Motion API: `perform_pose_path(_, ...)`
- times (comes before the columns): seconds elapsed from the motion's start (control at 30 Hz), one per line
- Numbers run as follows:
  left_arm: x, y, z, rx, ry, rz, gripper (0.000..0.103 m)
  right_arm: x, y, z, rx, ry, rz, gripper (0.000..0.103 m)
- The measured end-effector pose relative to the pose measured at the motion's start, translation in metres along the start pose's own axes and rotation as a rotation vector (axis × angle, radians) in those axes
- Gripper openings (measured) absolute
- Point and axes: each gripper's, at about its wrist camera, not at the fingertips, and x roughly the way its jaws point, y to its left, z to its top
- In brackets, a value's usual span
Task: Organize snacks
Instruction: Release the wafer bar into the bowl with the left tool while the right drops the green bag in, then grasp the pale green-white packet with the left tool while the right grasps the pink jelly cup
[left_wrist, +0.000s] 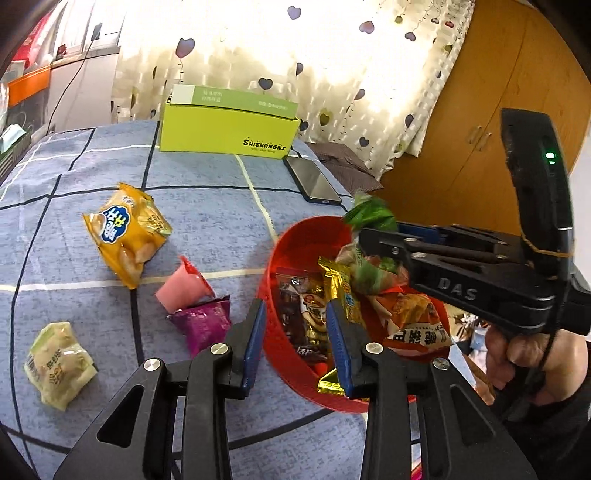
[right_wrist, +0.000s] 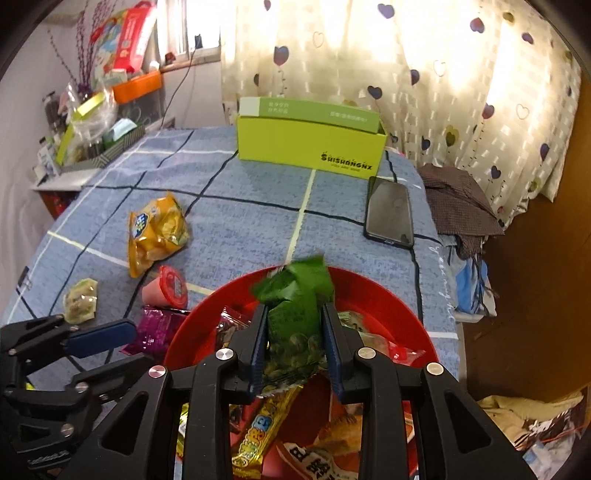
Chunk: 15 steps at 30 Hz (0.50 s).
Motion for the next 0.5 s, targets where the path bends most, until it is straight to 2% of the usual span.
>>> perform_pose_path(0.13,-0.005,0.002,0.000,-0.003,-0.010,0.002,0.035,0.010,0.001,-0.001,0.002,0.036,0.017,0.033)
perform_pose_path(0.3,-0.011,0.007,-0.001,-0.001,-0.020,0.017,0.035,-0.007,-0.005,-0.001,0.022,-0.036,-0.016,0.036)
perform_pose_path(0.5,-0.015,0.015,-0.004,-0.003,-0.028,0.033,0.035,-0.017,-0.009,-0.004,0.043,-0.055,-0.005,0.036)
